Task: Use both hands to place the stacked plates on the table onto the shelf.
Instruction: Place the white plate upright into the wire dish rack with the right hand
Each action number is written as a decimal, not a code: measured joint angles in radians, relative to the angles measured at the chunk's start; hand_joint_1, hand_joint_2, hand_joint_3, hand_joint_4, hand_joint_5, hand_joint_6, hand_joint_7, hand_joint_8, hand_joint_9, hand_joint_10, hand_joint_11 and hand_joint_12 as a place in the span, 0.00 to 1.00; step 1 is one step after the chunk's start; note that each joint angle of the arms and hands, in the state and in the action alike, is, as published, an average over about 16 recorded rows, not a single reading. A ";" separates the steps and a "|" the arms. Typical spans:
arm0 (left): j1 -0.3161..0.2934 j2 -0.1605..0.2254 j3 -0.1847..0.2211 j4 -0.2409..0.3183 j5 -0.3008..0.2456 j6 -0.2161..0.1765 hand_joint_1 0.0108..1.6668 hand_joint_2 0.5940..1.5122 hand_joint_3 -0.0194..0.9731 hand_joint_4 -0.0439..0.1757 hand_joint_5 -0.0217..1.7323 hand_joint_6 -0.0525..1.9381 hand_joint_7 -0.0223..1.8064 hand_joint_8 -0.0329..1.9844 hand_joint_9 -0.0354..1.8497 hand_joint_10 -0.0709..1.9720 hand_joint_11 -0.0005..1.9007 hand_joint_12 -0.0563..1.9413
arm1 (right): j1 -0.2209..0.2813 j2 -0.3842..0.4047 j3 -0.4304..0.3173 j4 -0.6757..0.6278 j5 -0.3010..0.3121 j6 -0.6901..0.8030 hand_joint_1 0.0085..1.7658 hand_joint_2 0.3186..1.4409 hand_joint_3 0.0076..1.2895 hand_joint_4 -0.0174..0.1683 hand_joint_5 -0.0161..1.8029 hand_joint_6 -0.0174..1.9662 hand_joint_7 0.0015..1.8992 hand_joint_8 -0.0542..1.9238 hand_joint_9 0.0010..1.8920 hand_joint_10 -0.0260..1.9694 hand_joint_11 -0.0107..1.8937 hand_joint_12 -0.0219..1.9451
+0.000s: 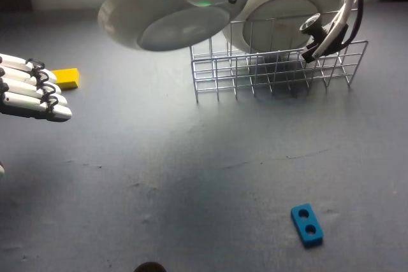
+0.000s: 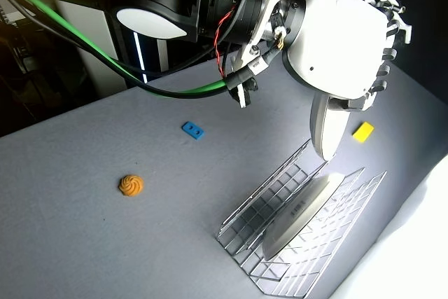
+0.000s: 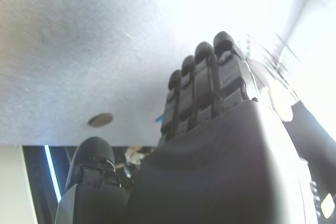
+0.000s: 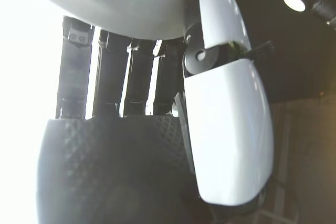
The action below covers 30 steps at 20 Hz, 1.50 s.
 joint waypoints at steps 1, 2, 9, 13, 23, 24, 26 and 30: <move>0.000 0.000 0.000 0.000 0.000 0.000 0.00 0.64 0.04 0.19 0.06 0.04 0.07 0.02 0.07 0.04 0.01 0.12 | -0.001 0.002 0.001 0.008 0.001 0.000 0.71 0.61 0.01 0.15 0.53 0.45 0.57 0.44 0.69 0.05 0.47 0.55; 0.000 0.000 0.000 0.000 0.000 0.001 0.00 0.64 0.04 0.19 0.06 0.04 0.07 0.02 0.07 0.04 0.01 0.12 | -0.003 0.003 0.001 0.014 0.001 0.000 0.71 0.61 0.01 0.15 0.53 0.45 0.57 0.44 0.69 0.05 0.47 0.55; 0.000 0.000 0.000 0.000 0.000 0.005 0.00 0.64 0.03 0.19 0.06 0.04 0.08 0.02 0.07 0.04 0.01 0.11 | -0.010 0.008 0.000 0.029 0.001 0.000 0.71 0.61 0.01 0.15 0.53 0.45 0.57 0.44 0.69 0.04 0.46 0.56; 0.000 0.000 0.001 0.001 0.000 0.007 0.00 0.64 0.04 0.19 0.06 0.04 0.08 0.02 0.08 0.04 0.01 0.11 | -0.014 0.009 -0.003 0.029 0.000 0.000 0.71 0.61 0.01 0.15 0.53 0.45 0.57 0.45 0.69 0.04 0.46 0.56; 0.000 0.000 0.001 0.004 0.000 0.008 0.00 0.64 0.04 0.19 0.06 0.04 0.08 0.02 0.08 0.04 0.01 0.12 | -0.014 0.009 -0.009 0.029 -0.004 0.001 0.71 0.61 0.01 0.15 0.53 0.45 0.56 0.45 0.69 0.03 0.45 0.56; 0.000 0.000 0.001 0.005 0.000 0.008 0.00 0.64 0.04 0.19 0.06 0.04 0.08 0.02 0.08 0.04 0.01 0.12 | -0.014 0.009 -0.010 0.029 -0.005 0.001 0.71 0.61 0.01 0.15 0.53 0.45 0.56 0.45 0.69 0.03 0.45 0.56; 0.000 0.000 0.001 0.006 0.000 0.008 0.00 0.64 0.04 0.19 0.06 0.04 0.08 0.02 0.08 0.04 0.01 0.12 | -0.013 0.009 -0.010 0.029 -0.006 0.002 0.71 0.61 0.01 0.15 0.53 0.45 0.57 0.45 0.69 0.03 0.45 0.56; 0.000 0.000 0.001 0.007 0.000 0.008 0.00 0.64 0.04 0.19 0.07 0.04 0.08 0.02 0.08 0.04 0.01 0.13 | -0.013 0.012 -0.011 0.030 -0.008 0.004 0.71 0.61 0.01 0.15 0.53 0.45 0.56 0.45 0.70 0.03 0.45 0.56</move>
